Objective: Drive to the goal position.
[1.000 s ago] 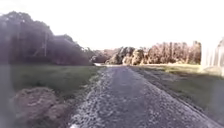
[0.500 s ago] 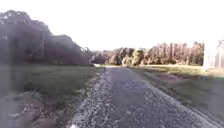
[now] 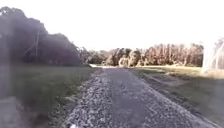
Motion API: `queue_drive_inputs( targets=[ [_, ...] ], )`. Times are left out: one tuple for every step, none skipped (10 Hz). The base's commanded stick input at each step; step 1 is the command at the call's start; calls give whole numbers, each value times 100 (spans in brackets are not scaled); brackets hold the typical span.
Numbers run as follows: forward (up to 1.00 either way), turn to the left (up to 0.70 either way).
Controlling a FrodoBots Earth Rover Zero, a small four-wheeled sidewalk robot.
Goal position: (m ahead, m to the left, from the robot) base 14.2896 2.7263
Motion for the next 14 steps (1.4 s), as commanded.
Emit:
queue_drive_inputs(
  targets=[
    [70, 0],
    [70, 0],
    [70, 0],
    [70, 0],
    [70, 3],
    [70, 3],
    [70, -8],
    [70, -32],
    [70, -35],
    [70, -31],
    [70, -11],
    [70, 0],
    [70, 0],
    [70, 0]
  ],
)
